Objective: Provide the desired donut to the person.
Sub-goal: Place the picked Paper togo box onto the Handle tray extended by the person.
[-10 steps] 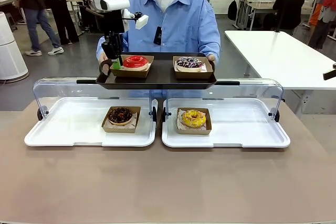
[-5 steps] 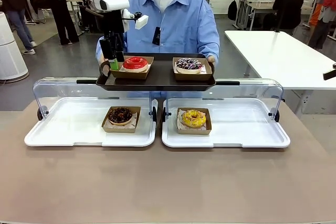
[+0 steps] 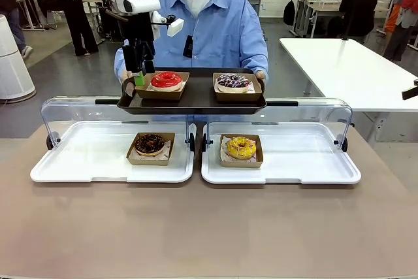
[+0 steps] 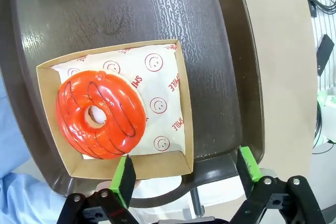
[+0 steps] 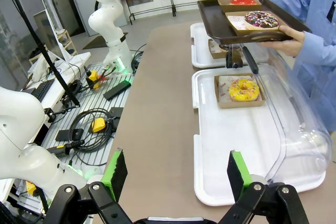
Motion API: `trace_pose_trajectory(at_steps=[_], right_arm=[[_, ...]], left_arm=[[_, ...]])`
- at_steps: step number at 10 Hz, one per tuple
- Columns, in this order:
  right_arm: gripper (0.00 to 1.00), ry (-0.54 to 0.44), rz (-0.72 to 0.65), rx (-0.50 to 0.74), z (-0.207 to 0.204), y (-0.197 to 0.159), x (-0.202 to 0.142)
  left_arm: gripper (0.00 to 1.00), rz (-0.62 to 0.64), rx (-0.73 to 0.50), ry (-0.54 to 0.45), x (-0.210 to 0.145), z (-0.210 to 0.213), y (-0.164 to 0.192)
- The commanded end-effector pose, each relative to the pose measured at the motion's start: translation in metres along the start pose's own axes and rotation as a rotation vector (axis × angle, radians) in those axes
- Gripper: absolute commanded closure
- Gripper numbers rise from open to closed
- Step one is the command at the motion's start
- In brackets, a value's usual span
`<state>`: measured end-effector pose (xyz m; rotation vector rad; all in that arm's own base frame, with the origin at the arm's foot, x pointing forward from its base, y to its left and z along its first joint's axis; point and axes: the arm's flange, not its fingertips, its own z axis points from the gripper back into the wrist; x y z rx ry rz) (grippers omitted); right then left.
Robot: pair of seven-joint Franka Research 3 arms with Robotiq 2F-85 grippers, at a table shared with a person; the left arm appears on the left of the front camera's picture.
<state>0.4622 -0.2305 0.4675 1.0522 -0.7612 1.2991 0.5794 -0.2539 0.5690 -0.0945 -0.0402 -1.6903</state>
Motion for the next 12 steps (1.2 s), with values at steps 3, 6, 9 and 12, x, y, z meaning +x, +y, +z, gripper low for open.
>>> trace_pose_trajectory(at_steps=[3,6,9,12], right_arm=[[0.00,-0.003,0.001,0.006,0.000,0.001,0.001],[0.00,-0.003,0.001,0.006,0.000,0.001,0.001],[0.00,-0.003,0.001,0.006,0.000,0.001,0.001],[0.00,-0.003,0.001,0.006,0.000,0.001,0.001]], left_arm=[[0.00,-0.063,0.016,0.098,-0.037,0.007,-0.069],[0.00,-0.067,0.094,0.088,-0.080,0.010,-0.147],[0.00,-0.065,0.116,0.081,-0.123,0.009,-0.191],[0.00,-0.022,0.106,0.037,-0.153,0.006,-0.196]])
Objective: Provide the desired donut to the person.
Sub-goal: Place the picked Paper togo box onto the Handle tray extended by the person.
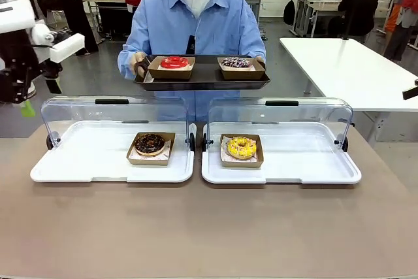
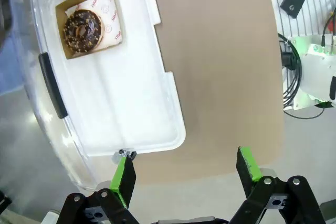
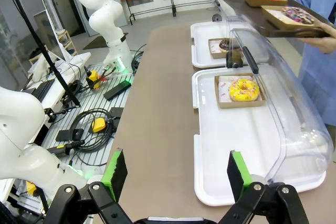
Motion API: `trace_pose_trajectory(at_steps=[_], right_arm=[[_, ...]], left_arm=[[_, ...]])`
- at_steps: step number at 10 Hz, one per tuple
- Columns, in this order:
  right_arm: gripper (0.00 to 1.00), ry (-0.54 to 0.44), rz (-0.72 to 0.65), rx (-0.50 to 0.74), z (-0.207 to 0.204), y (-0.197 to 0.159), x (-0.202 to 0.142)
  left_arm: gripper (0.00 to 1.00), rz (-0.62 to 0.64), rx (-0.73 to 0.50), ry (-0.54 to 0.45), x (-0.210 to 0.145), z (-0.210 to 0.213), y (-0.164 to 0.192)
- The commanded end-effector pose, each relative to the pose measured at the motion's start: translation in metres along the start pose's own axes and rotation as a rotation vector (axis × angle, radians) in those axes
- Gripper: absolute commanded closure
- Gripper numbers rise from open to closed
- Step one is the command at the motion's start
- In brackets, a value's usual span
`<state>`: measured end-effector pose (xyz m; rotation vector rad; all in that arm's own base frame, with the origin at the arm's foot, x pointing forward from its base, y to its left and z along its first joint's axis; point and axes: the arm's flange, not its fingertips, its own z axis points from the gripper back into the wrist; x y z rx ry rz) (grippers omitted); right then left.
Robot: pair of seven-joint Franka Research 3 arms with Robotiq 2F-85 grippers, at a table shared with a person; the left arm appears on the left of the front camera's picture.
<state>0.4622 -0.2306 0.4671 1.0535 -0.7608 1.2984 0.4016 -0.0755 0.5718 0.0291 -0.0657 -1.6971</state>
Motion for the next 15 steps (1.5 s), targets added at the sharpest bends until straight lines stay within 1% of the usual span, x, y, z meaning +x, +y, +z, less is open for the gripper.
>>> trace_pose_trajectory(at_steps=[1,2,11,12,13,14,15], right_arm=[[0.00,-0.003,0.002,0.005,0.000,0.001,0.001],[0.00,-0.003,0.002,0.005,0.000,0.001,0.001],[0.00,-0.003,0.002,0.005,0.000,0.001,0.001],[0.00,-0.003,0.002,0.005,0.000,0.001,0.001],[0.00,-0.003,0.002,0.005,0.000,0.001,0.001],[0.00,-0.003,0.002,0.005,0.000,0.001,0.001],[0.00,-0.003,0.002,0.005,0.000,0.001,0.001]], left_arm=[[0.00,-0.005,0.009,-0.015,0.005,-0.009,0.005],[0.00,0.000,0.000,0.000,0.000,0.000,0.000],[0.00,-0.003,-0.001,-0.004,0.001,-0.002,0.002],[0.00,-0.009,-0.045,-0.212,-0.023,0.003,0.001],[0.00,0.022,-0.033,-0.353,-0.065,0.008,0.003],[0.00,0.025,-0.038,-0.470,-0.109,0.013,0.008],[0.00,0.040,-0.011,-0.610,-0.141,0.009,-0.006]])
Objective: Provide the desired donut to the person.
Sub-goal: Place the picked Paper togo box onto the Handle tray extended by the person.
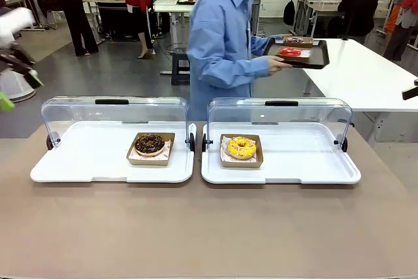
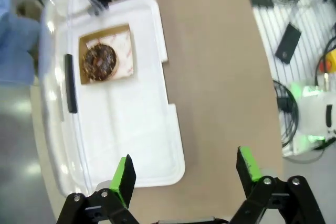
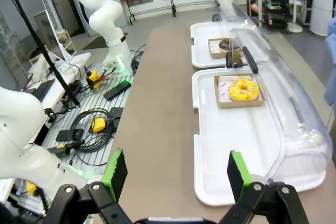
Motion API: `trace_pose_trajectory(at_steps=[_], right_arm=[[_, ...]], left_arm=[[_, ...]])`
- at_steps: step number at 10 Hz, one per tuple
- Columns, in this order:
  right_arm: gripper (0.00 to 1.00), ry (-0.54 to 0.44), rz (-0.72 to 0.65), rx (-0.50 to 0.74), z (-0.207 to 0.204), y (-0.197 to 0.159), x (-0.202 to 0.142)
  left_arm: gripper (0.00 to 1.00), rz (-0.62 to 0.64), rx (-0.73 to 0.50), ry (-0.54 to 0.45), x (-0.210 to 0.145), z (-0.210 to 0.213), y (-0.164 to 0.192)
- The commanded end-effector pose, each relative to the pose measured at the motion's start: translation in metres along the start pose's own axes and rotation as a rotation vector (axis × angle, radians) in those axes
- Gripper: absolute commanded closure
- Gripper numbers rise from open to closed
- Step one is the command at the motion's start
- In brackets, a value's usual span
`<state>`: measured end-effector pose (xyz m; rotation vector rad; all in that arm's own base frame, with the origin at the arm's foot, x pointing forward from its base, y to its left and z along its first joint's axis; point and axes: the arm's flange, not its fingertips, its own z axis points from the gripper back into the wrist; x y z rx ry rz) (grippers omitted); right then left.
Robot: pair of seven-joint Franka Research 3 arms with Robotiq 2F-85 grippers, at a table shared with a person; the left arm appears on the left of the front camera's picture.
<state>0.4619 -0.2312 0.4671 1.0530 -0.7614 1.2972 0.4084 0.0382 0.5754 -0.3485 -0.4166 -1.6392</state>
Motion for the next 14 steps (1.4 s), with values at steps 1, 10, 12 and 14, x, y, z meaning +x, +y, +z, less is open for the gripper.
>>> trace_pose_trajectory(at_steps=[1,10,12,14], right_arm=[[0.00,-0.002,0.002,0.007,-0.001,0.001,0.002],[0.00,-0.002,0.002,0.007,-0.001,0.001,0.002],[0.00,-0.002,0.002,0.007,-0.001,0.001,0.002],[0.00,-0.002,0.002,0.007,-0.001,0.001,0.002]], left_arm=[[0.00,0.020,0.013,-0.253,-0.051,0.022,-0.012],[0.00,0.293,0.287,-0.540,-0.194,-0.040,-0.059],[0.00,0.266,0.201,-0.584,-0.195,-0.032,-0.055],[0.00,0.302,0.262,-0.533,-0.195,-0.045,-0.062]])
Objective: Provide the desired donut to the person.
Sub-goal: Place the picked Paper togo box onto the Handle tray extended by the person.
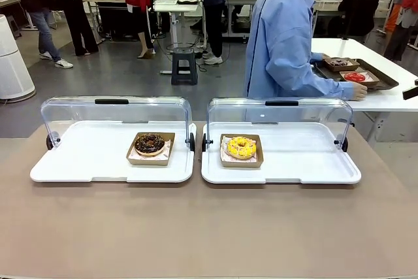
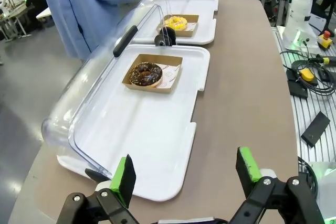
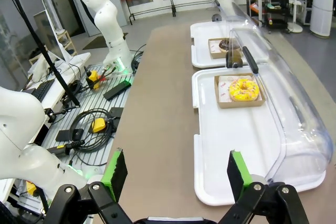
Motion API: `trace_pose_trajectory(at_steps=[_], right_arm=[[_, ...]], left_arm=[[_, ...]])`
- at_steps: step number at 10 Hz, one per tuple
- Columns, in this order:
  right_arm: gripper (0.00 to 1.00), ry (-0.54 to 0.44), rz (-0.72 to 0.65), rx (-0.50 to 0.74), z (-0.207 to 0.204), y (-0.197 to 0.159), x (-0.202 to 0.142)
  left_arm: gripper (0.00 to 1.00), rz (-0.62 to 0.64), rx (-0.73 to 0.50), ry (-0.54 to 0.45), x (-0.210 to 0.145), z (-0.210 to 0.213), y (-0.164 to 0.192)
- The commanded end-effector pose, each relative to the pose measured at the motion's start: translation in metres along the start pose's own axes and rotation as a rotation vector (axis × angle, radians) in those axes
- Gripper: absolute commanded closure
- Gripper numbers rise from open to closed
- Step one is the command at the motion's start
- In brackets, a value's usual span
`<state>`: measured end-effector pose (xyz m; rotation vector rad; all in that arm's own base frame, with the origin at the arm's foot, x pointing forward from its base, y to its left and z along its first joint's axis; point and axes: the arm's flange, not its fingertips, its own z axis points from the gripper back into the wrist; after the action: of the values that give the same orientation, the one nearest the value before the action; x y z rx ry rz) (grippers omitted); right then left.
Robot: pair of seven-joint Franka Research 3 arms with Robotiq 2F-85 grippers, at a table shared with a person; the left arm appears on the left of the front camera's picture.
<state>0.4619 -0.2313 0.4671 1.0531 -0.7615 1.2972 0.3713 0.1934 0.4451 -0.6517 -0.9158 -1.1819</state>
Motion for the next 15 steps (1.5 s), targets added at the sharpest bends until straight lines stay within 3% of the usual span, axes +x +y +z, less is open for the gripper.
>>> trace_pose_trajectory(at_steps=[1,7,9,15], right_arm=[[0.00,-0.002,0.002,0.007,-0.0011,0.0005,0.0017],[0.00,-0.002,0.002,0.007,-0.0011,0.0005,0.0017],[0.00,-0.002,0.002,0.007,-0.0011,0.0005,0.0017],[0.00,-0.002,0.002,0.007,-0.0011,0.0005,0.0017]], left_arm=[[0.00,0.002,0.032,0.011,-0.0041,0.0000,-0.0023],[0.00,0.007,0.011,0.009,-0.0028,0.0018,-0.0009],[0.00,-0.007,-0.015,-0.074,0.0019,0.0098,0.0046],[0.00,-0.096,-0.007,-0.152,-0.0035,0.0072,-0.0034]])
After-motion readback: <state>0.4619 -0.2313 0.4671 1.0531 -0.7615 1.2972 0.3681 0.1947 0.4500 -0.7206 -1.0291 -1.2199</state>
